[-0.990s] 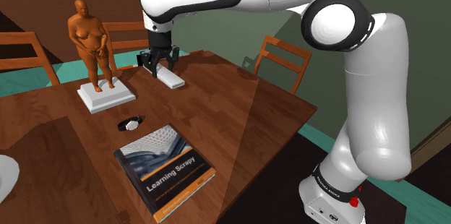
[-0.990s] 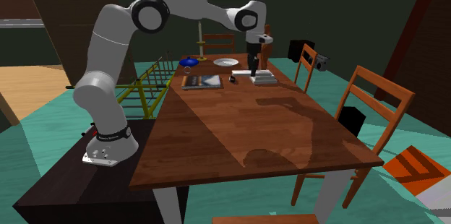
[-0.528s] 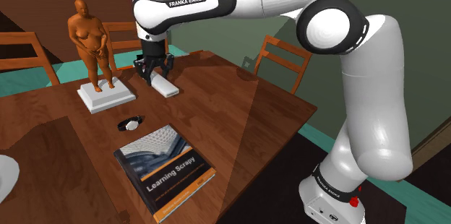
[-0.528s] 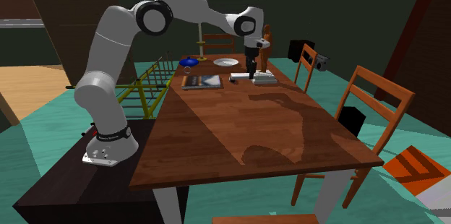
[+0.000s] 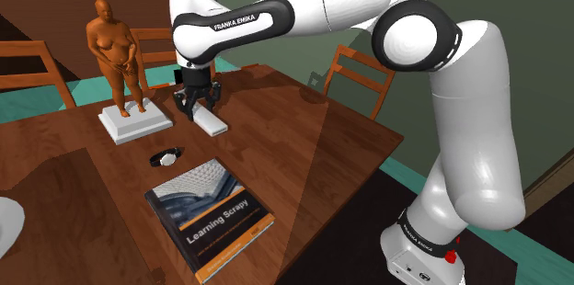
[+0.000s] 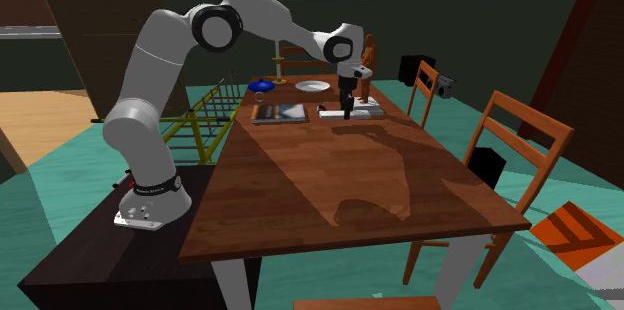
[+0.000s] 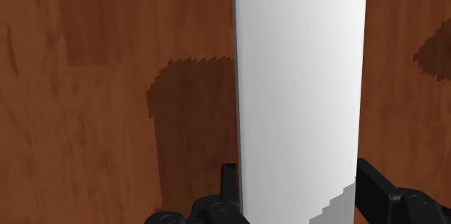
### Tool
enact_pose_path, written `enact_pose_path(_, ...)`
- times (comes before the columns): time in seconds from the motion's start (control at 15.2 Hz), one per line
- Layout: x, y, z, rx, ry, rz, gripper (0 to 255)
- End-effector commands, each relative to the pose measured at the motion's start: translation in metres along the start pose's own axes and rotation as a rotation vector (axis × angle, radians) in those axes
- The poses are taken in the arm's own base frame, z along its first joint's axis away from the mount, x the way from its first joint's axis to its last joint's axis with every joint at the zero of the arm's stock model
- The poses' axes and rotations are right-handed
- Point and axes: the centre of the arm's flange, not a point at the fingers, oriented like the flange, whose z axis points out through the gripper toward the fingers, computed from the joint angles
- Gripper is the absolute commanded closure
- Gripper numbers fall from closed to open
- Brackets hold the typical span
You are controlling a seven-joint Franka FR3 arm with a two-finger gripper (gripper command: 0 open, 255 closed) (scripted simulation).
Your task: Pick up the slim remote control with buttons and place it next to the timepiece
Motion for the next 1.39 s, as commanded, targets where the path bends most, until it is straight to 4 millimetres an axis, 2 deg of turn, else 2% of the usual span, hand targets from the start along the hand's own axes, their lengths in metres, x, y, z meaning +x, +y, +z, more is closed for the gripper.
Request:
enact_pose_path(0.0, 0.001, 0.001, 0.010, 0.000, 0.001, 0.000, 255)
enact_pose_path(0.2, 0.001, 0.000, 0.023, 0.000, 0.001, 0.000, 255)
enact_pose_path(0.66, 0.001, 0.000, 0.023, 0.000, 0.001, 0.000, 255)
enact_pose_path(0.73, 0.001, 0.000, 0.023, 0.000, 0.001, 0.000, 0)
enact_pose_path(1.06, 0.001, 0.000, 0.023, 0.000, 0.001, 0.000, 0)
enact_pose_path(1.32, 0.001, 0.000, -0.027, 0.000, 0.001, 0.000, 0)
